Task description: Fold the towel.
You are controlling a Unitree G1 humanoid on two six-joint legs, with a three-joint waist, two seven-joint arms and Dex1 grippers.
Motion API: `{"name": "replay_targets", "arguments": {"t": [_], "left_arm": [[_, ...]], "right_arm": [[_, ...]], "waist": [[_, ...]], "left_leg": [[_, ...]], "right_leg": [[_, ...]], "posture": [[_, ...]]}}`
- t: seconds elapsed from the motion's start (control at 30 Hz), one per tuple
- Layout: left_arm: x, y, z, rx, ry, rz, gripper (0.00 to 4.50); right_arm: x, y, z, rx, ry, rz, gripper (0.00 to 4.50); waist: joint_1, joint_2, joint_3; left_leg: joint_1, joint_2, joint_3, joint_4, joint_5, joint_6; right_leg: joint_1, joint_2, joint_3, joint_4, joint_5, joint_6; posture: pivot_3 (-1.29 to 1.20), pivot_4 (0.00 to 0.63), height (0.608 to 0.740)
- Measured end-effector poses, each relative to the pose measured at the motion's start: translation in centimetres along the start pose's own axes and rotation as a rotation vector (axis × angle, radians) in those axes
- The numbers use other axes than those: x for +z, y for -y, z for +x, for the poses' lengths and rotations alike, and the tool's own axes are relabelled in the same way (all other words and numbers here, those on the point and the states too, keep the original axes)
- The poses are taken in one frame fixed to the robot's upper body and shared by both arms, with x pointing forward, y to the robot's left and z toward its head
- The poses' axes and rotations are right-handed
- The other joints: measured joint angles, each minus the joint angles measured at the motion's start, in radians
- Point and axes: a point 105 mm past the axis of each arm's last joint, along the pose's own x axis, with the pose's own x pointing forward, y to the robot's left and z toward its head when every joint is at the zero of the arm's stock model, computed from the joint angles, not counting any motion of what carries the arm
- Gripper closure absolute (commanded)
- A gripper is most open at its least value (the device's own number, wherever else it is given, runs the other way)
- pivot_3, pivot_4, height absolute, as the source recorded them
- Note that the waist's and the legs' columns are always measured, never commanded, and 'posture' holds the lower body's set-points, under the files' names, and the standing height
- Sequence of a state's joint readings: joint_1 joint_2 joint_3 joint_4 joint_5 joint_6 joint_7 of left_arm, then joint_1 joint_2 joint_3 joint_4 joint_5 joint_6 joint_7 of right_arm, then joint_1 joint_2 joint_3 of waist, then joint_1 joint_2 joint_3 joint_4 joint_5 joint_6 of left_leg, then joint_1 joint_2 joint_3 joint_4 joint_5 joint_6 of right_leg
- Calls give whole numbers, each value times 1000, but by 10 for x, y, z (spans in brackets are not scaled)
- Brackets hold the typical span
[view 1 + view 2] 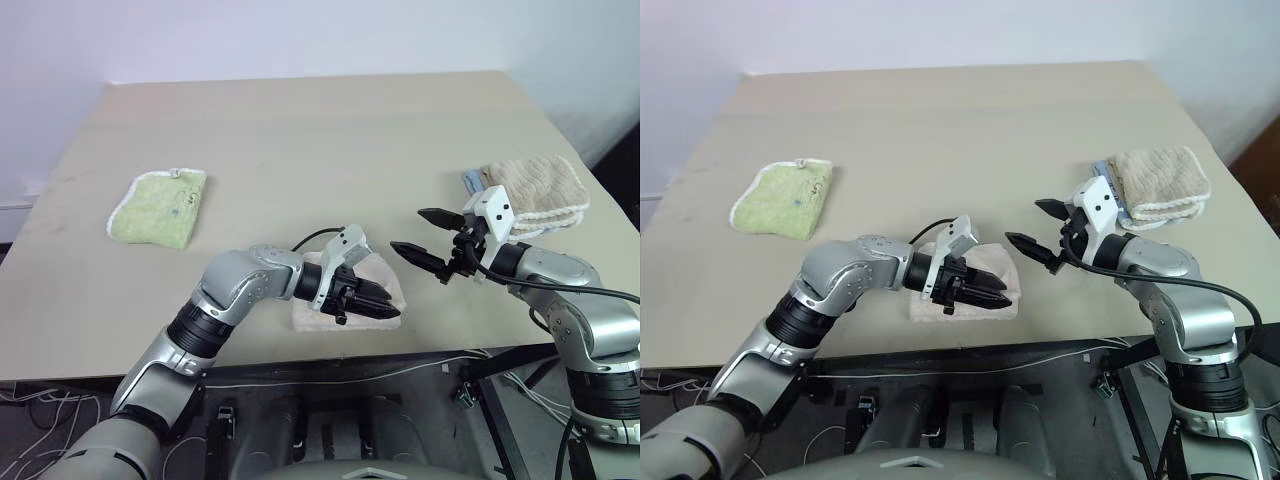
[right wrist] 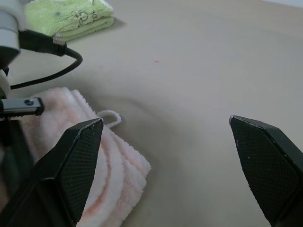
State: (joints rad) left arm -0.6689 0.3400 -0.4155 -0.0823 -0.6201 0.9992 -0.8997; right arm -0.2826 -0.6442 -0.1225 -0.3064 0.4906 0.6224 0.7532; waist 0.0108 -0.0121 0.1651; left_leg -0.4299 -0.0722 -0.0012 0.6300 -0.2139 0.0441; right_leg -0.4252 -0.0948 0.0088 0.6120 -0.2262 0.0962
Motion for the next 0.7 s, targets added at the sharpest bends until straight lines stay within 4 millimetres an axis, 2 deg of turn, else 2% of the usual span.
{"name": "replay_targets", "arguments": {"t": [0.1, 0.13, 0.23, 0.27, 0.3, 0.37, 0.43, 0.53, 0.67, 0.7], "left_arm": [[4, -1, -5, 20, 25, 23, 559], [11, -4, -9, 54, 58, 60, 191], [33, -14, -25, 168, 155, 193, 91], [44, -15, -34, 190, 206, 245, 0], [53, -14, -44, 206, 254, 285, 0], [71, -11, -63, 240, 345, 363, 0], [80, -13, -78, 287, 393, 396, 0], [75, -19, -100, 345, 421, 407, 868], [36, -26, -110, 355, 379, 322, 2265], [29, -26, -110, 349, 369, 315, 2615]], "right_arm": [[2, 0, 1, 2, 11, 6, 0], [5, 0, 2, 3, 30, 19, 0], [13, 0, 4, 11, 58, 60, 0], [14, 0, 4, 16, 58, 82, 386], [14, 0, 3, 20, 57, 102, 543], [13, -2, 3, 38, 56, 136, 1184], [15, -8, 4, 70, 68, 152, 1834], [22, -19, 10, 116, 104, 182, 2923], [21, -31, 18, 152, 116, 229, 4320], [21, -34, 20, 163, 122, 242, 4500]], "waist": [[1, 0, 0], [0, 0, 0], [1, 0, 0], [1, 0, 0], [2, 0, 0], [2, 0, 0], [2, 0, 0], [-4, 0, 0], [-5, 0, 0], [-2, 0, 0]], "left_leg": [[0, 0, 0, 1, 0, 0], [0, 0, 0, 1, 0, 0], [0, 0, 0, 0, 0, 0], [0, 0, 0, 0, 0, 0], [0, 0, 0, 0, 0, 0], [0, 0, 0, 0, 0, 0], [0, 0, 0, 0, 0, 0], [0, 0, 0, 0, 0, 0], [0, 0, 0, -1, 0, 0], [-1, 0, 0, -1, 0, 0]], "right_leg": [[0, 0, 0, 1, 0, 0], [0, 0, 0, 1, 0, 0], [0, 0, 0, 1, 0, 0], [0, 0, 0, 1, 0, 0], [-1, 0, 0, 1, 0, 0], [-1, 0, 0, 0, 0, 0], [-1, 0, 0, 0, 0, 0], [-1, 0, 0, 1, 0, 0], [-1, 0, 0, 1, 0, 0], [-1, 0, 0, 1, 0, 0]], "posture": [[0, 150, 740], [0, 150, 740], [0, 150, 740], [0, 150, 740], [0, 150, 740], [0, 150, 740], [0, 150, 740], [0, 150, 740], [0, 150, 740], [0, 150, 740]]}}
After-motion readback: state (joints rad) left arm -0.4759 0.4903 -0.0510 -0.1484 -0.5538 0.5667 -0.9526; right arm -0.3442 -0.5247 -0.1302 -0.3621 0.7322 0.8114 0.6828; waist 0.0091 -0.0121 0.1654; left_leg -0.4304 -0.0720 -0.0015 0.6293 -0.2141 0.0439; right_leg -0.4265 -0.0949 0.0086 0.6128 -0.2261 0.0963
